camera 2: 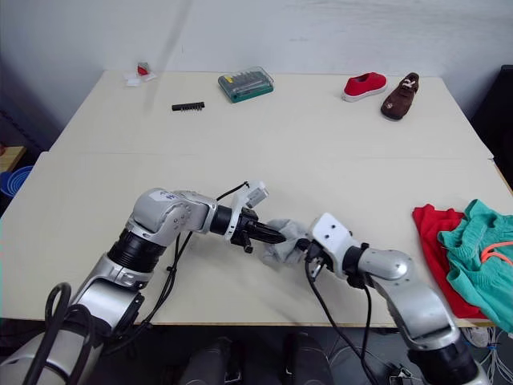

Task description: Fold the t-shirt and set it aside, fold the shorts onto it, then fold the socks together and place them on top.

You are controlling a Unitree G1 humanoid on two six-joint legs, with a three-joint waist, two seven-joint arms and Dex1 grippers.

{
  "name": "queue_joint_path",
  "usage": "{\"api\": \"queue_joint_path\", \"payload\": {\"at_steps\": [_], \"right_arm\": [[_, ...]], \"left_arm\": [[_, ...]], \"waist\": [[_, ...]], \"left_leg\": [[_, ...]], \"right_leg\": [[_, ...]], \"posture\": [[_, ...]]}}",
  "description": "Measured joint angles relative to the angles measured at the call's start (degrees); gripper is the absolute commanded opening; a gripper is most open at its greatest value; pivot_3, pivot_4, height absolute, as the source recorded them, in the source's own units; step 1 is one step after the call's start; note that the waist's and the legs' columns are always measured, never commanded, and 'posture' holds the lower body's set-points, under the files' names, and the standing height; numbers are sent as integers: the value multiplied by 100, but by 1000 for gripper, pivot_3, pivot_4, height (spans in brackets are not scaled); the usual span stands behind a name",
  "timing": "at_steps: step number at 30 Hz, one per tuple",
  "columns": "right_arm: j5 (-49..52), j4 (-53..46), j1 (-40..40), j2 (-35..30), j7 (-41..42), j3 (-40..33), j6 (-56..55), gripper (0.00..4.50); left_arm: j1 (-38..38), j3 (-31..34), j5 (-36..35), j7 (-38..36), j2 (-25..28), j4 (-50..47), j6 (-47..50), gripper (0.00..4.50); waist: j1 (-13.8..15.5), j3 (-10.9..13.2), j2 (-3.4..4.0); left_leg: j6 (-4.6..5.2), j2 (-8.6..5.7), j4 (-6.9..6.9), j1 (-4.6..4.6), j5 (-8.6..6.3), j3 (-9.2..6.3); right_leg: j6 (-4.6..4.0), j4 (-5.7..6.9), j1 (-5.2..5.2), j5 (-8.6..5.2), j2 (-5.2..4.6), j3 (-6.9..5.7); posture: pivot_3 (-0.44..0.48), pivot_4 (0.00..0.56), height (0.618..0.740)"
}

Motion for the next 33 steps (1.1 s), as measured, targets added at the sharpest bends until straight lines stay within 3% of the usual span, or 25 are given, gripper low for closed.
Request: {"api": "queue_joint_path", "payload": {"at_steps": [4, 8, 15, 19, 22, 33], "right_arm": [[356, -271, -93, -280, 87, -468, 322, 0], [793, -314, -1135, -109, 60, -505, 711, 0], [630, 7, -1295, 114, 3, 653, 720, 0], [445, 190, -1179, -153, 81, 834, 495, 0], [369, 294, -1061, -284, 170, 849, 322, 0], [254, 599, -852, -342, 318, 833, -130, 0]], "left_arm": [[13, -113, 127, -63, -22, -1, -88, 12], [23, -286, 268, -155, -98, -5, -270, 12], [28, -286, 369, -241, -107, -2, -334, 12], [74, -268, 374, -253, -90, -21, -329, 12], [171, -161, 326, -275, -75, -69, -304, 696], [296, 838, -479, -890, 424, -697, -173, 4054]], "waist": [[-22, 2, 0], [-26, 6, 7], [-11, 6, 7], [-8, 6, 6], [-27, 6, 6], [-19, 6, 7]], "left_leg": [[1, 2, -1, 1, 0, 0], [-2, 5, -2, 3, 2, -2], [7, 0, -7, -17, 5, 1], [11, 0, -3, -16, 5, -1], [10, 2, -3, -14, 5, 0], [3, 5, -4, 1, 8, -1]], "right_leg": [[0, 1, -1, 0, 3, 0], [-4, 8, -5, -2, 6, 0], [0, -21, -7, 0, 5, -4], [2, -21, -5, 1, 5, -6], [1, -18, -5, 1, 7, -5], [1, -12, 4, 0, 10, -4]], "posture": [[0, 150, 740], [0, 150, 740], [0, 150, 740], [0, 150, 740], [0, 150, 740], [0, 150, 740]]}}
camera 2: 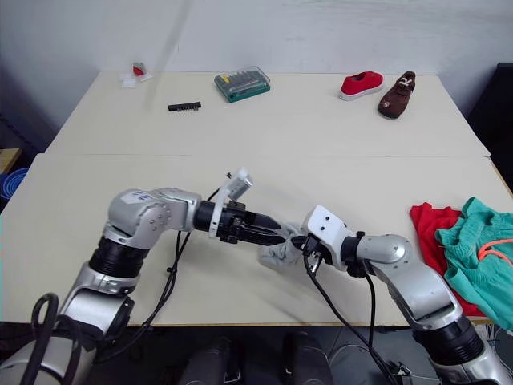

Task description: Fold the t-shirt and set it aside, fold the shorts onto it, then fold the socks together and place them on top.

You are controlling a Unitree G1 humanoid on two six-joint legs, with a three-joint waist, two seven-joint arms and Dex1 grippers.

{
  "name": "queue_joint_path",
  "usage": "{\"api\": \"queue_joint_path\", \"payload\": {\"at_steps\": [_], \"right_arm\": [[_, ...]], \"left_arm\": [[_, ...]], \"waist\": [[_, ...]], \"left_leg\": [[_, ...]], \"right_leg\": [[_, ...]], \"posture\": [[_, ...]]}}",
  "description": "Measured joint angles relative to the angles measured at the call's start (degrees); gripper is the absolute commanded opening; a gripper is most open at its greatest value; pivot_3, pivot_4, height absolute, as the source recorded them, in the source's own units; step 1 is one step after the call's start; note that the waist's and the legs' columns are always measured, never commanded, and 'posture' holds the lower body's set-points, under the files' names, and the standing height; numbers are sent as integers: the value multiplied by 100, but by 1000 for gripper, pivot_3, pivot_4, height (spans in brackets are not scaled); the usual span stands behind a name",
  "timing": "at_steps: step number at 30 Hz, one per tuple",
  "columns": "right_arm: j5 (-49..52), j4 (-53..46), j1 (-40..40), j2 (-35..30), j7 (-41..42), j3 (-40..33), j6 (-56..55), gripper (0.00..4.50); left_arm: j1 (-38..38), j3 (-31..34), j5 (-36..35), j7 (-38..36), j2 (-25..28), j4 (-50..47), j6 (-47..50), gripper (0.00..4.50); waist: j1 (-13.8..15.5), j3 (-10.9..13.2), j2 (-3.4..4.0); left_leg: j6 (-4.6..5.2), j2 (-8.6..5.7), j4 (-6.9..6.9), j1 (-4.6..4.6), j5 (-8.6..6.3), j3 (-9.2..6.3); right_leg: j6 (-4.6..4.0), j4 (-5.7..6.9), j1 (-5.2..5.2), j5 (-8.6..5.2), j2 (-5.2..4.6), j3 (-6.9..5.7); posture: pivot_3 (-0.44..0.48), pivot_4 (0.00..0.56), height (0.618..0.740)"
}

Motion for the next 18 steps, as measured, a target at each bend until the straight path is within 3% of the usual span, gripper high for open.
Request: {"api": "queue_joint_path", "payload": {"at_steps": [2, 7, 10, 18], "right_arm": [[0, 1, 18, 0, 0, -14, -8, 0], [11, 0, 31, 0, -1, -19, -6, 0], [12, -1, 29, 0, -3, -22, 1, 0], [11, -6, 30, 0, -19, -24, 27, 0]], "left_arm": [[0, 1, 85, 59, 9, 77, -157, 4446], [69, -462, 805, 40, 105, 377, -1180, 4446], [242, -692, 1094, -83, 64, 537, -1803, 3845], [361, -673, 1102, -861, 52, 591, -2769, 1229]], "waist": [[3, 0, 0], [6, 0, 0], [4, 0, 0], [3, 0, 0]], "left_leg": [[0, -1, 0, 0, 0, 0], [0, -1, 0, -1, 0, 0], [0, -1, 0, -2, 0, 1], [1, 0, 0, -1, 0, 1]], "right_leg": [[0, -1, 1, 0, 0, 0], [0, -1, 0, 0, 0, 0], [0, -1, -1, 0, 0, 0], [0, -2, 0, 0, 0, 0]], "posture": [[0, 150, 740], [0, 150, 740], [0, 150, 740], [0, 150, 740]]}}
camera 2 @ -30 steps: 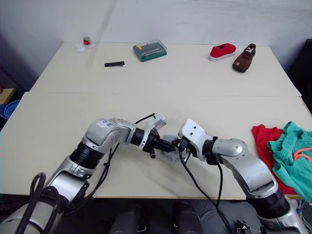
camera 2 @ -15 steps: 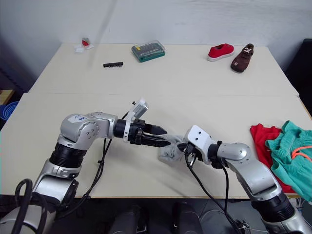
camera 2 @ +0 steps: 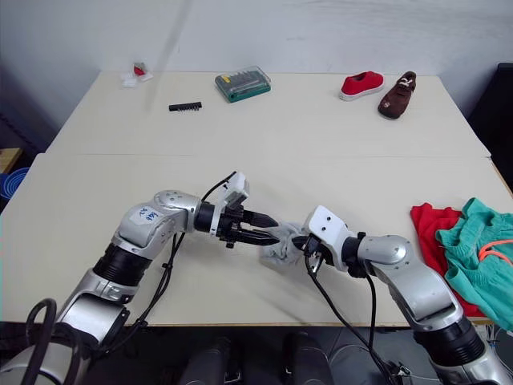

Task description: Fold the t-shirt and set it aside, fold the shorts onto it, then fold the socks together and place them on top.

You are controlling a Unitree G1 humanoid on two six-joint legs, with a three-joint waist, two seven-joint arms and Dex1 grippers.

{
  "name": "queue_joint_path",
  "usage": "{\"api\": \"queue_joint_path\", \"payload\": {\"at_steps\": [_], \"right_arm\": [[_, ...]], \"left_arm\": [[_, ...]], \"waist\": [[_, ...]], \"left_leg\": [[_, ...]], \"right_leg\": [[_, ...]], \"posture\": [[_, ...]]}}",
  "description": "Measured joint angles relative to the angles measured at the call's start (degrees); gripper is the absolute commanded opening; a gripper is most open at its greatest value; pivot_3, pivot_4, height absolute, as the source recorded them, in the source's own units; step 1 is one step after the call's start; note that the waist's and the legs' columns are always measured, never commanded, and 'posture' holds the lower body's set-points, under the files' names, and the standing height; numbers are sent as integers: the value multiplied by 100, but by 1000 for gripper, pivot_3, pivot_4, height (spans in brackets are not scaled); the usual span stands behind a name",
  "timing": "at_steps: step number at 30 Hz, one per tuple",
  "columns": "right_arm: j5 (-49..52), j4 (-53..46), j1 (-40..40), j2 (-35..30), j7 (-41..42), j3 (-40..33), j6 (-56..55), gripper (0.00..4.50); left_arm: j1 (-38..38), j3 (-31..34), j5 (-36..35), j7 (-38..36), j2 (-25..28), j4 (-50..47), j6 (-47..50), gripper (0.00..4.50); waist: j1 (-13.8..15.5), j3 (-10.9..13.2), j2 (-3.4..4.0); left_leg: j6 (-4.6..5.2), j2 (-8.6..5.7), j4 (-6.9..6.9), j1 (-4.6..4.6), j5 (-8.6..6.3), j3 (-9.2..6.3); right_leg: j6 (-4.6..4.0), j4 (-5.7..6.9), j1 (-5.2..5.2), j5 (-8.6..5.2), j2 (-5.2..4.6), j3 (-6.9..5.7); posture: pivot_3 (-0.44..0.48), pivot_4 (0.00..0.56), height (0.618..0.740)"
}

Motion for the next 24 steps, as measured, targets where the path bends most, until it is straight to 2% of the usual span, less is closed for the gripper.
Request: {"api": "queue_joint_path", "payload": {"at_steps": [4, 8, 17, 24], "right_arm": [[0, -7, 7, 0, -26, 0, 4, 0], [1, -22, 14, 0, -39, -4, 15, 0], [212, -253, -122, 0, -41, -235, 498, 0], [587, -545, -686, 225, -189, -439, 995, 0]], "left_arm": [[35, -5, 111, -162, 59, 121, -267, 26], [49, -137, 561, -129, 49, 431, -714, 26], [46, -568, 1562, 227, -406, 840, -1639, 26], [43, -557, 1762, 221, -473, 956, -1911, 26]], "waist": [[2, 0, 0], [3, 0, 0], [8, 0, 0], [2, 0, 0]], "left_leg": [[2, 0, 0, 0, -1, 0], [3, -1, 0, -1, -1, 0], [9, -1, 2, -3, -4, 0], [10, 0, 2, -1, -4, -1]], "right_leg": [[0, -1, 0, 0, 0, -1], [0, 0, 0, 0, 0, -1], [0, -1, 0, 0, -2, -1], [0, 3, 0, 0, -3, -2]], "posture": [[0, 150, 740], [0, 150, 740], [0, 150, 740], [0, 150, 740]]}}
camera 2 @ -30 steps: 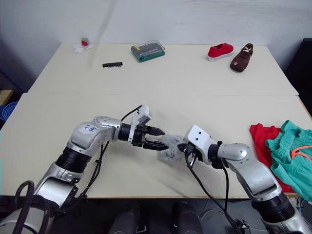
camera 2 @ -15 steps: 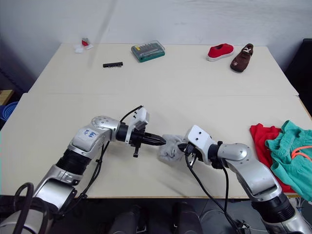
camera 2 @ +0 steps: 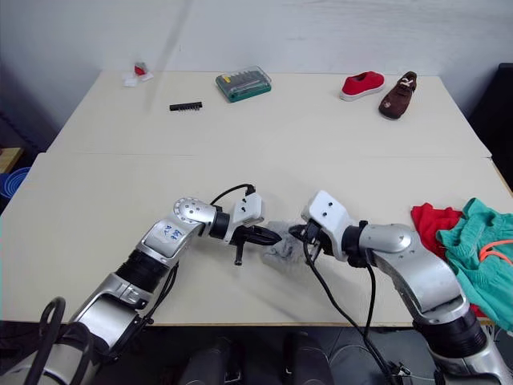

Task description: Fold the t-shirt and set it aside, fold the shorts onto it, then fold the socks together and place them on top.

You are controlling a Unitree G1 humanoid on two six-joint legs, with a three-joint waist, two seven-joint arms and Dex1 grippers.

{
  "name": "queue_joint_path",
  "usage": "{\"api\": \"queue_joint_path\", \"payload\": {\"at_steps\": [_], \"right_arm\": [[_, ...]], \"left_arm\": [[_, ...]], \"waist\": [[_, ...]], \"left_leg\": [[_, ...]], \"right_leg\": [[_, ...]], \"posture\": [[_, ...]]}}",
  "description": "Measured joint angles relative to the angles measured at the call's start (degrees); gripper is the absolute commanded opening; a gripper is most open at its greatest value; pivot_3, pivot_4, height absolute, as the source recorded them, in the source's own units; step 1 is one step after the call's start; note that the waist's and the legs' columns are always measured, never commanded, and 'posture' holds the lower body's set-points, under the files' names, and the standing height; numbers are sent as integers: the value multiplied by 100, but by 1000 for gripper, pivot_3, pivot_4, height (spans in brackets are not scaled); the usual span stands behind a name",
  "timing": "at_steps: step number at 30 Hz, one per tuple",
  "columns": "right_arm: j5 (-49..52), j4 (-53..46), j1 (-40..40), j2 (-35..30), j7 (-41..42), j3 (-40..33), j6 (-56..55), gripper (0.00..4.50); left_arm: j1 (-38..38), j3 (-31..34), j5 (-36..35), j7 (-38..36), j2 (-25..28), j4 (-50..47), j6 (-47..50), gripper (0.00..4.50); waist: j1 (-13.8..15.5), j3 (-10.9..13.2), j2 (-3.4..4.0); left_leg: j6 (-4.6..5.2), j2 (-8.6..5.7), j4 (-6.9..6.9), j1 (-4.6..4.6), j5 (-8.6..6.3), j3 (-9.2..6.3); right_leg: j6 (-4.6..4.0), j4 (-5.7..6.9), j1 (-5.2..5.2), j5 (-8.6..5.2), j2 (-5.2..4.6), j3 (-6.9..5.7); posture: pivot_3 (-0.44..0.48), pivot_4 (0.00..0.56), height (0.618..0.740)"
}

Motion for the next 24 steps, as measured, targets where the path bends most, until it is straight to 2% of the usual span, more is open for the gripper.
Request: {"api": "queue_joint_path", "payload": {"at_steps": [4, 8, 15, 20, 24], "right_arm": [[-38, -142, -87, 68, -126, 217, 83, 0], [-342, 34, 272, 45, -176, 727, -54, 0], [-816, 125, 704, -354, -148, 878, -815, 0], [-835, 83, 1039, -853, 30, 407, -1027, 0], [-708, 90, 1076, -893, 88, -2, -868, 0]], "left_arm": [[0, 0, 13, -14, -24, 19, -47, 26], [0, 2, 32, -14, -31, 23, -48, 26], [0, 7, 71, -10, -55, 25, -41, 26], [2, 10, 102, -10, -60, 33, -70, 26], [7, 17, 134, -13, -51, 32, -108, 26]], "waist": [[11, 0, 0], [1, 0, 0], [8, 0, 0], [40, -1, -1], [35, -1, -1]], "left_leg": [[2, 0, 0, -2, -1, -1], [8, -4, 2, -4, -4, 2], [8, -4, 6, 0, -4, 1], [14, -4, 12, 0, -7, 0], [14, -3, 12, 0, -7, 0]], "right_leg": [[0, -3, 0, 0, -2, -2], [2, -5, 0, 1, -6, -2], [4, -3, 6, 2, -6, -3], [9, -8, 11, 5, -6, -3], [9, -6, 10, 5, -6, -3]], "posture": [[0, 150, 740], [0, 150, 740], [0, 150, 740], [0, 150, 740], [0, 150, 740]]}}
